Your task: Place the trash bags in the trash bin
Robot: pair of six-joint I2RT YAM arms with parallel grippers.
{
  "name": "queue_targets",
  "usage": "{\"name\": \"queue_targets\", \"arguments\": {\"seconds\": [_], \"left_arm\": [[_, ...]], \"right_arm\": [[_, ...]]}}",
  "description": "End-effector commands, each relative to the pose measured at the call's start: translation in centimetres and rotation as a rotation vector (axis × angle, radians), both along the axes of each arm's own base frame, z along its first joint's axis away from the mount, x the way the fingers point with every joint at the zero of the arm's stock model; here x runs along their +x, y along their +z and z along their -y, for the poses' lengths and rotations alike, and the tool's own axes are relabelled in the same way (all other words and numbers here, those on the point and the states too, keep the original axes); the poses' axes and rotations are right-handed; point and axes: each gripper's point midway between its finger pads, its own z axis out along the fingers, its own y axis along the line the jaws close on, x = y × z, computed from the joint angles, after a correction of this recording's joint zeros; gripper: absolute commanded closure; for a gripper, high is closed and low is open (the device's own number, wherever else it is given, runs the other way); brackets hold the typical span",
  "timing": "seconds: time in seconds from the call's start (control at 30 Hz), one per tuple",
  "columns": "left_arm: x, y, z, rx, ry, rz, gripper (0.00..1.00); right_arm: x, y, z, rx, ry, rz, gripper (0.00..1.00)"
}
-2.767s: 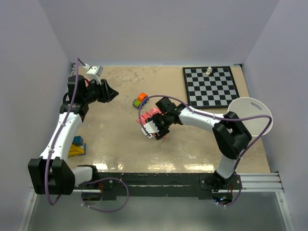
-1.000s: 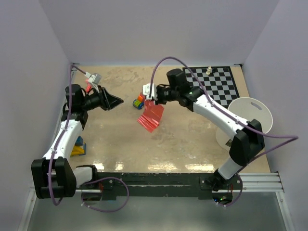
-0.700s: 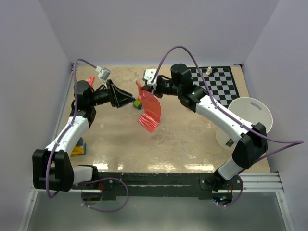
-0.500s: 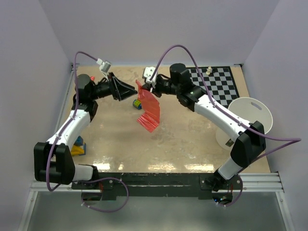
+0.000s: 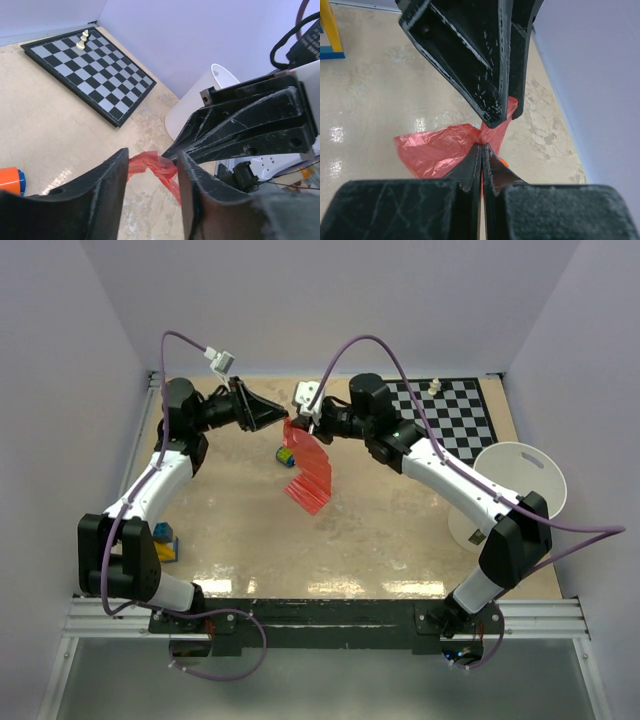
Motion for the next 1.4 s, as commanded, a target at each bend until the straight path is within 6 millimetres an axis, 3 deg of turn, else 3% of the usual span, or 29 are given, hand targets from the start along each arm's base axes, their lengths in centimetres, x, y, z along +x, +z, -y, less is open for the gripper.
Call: {"name": "queue_targets", "arguments": {"seconds": [0.0,0.17,0.33,0.53,0.7,1.1,1.27,1.3,1.33,1.37], "left_arm": [[0.1,1.8,0.7,0.0,-0.022,0.063,0.57],[0.0,1.7,0.9,-0.008,-0.032,0.047,0.54],[-0.5,1.4,1.0,-0.005,-0.049,0.044,0.58],[-0.8,1.3,1.0,-0.001,-0.056,0.055,0.85],[-0.5,1.1,0.9,0.012,-0.038,0.057,1.0],[-0.1,0.2,0.5,0.033,-0.002,0.043,1.0],[0.1,0.1,0.5,0.033,0.007,0.041,1.0],[0.1,0.1,0.5,0.034,0.007,0.041,1.0],[0.1,0.0,0.5,0.035,0.007,0.039,1.0],[0.1,0.0,0.4,0.036,0.009,0.039,1.0]], "right_arm": [[0.5,4.4,-0.1,0.075,-0.03,0.089,1.0],[0.9,4.4,-0.1,0.08,-0.054,0.086,1.0],[1.3,4.5,-0.1,0.099,-0.081,0.066,1.0],[1.3,4.5,-0.1,0.102,-0.082,0.063,1.0],[1.1,4.5,-0.1,0.102,-0.073,0.062,1.0],[2.2,4.8,2.5,0.081,-0.135,0.086,1.0],[1.3,4.7,1.8,0.095,-0.075,0.047,1.0],[1.0,4.8,1.6,0.106,-0.061,0.034,0.94],[0.6,4.9,1.3,0.118,-0.039,0.015,0.72],[0.1,4.7,1.0,0.123,-0.008,-0.003,0.58]]}}
